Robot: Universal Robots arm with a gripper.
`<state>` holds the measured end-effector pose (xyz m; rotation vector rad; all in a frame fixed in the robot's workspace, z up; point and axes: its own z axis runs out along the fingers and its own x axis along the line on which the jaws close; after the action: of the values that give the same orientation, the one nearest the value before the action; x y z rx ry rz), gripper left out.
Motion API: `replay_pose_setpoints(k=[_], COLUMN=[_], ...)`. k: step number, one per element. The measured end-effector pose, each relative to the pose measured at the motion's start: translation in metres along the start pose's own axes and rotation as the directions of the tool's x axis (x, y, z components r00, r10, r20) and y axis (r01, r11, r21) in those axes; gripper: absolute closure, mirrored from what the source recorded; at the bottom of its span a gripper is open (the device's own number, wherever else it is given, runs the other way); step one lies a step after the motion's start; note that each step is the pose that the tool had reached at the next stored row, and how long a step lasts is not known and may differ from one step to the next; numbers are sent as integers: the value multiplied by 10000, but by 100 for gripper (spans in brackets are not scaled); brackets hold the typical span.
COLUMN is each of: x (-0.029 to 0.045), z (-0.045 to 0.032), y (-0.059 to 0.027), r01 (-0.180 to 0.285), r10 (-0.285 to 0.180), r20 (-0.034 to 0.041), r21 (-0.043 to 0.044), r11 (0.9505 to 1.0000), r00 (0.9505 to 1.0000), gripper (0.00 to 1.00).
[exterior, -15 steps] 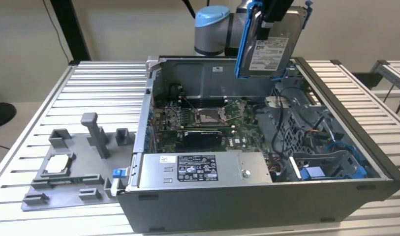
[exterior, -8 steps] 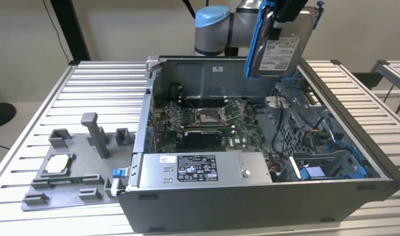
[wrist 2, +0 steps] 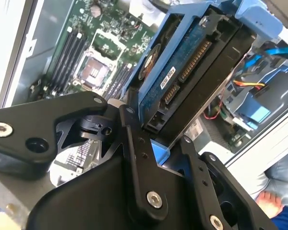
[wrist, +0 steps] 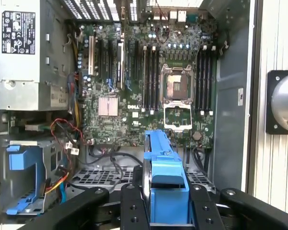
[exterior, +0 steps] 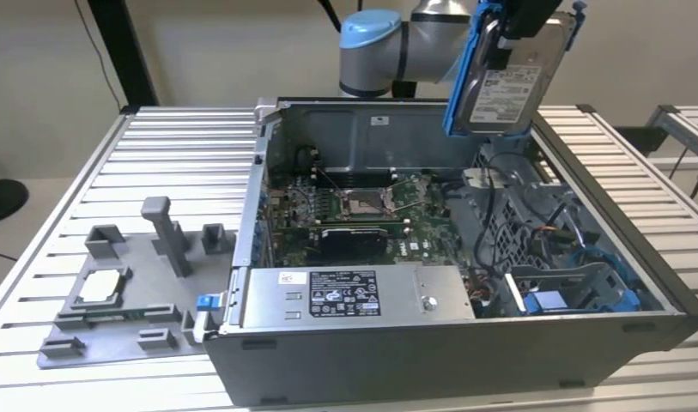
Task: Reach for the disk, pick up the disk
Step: 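Pick up the disk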
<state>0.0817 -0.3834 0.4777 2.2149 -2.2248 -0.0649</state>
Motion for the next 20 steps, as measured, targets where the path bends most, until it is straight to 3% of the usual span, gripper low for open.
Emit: replay_pose_setpoints(k=[7, 20], x=[-1, -5], z=[-36, -188], y=[-80, -146], r01=[-1, 6], r10=[1, -6], r20=[1, 1], r21=[0, 0], r11=[10000, 10000], r00=[10000, 10000], gripper=[100, 100])
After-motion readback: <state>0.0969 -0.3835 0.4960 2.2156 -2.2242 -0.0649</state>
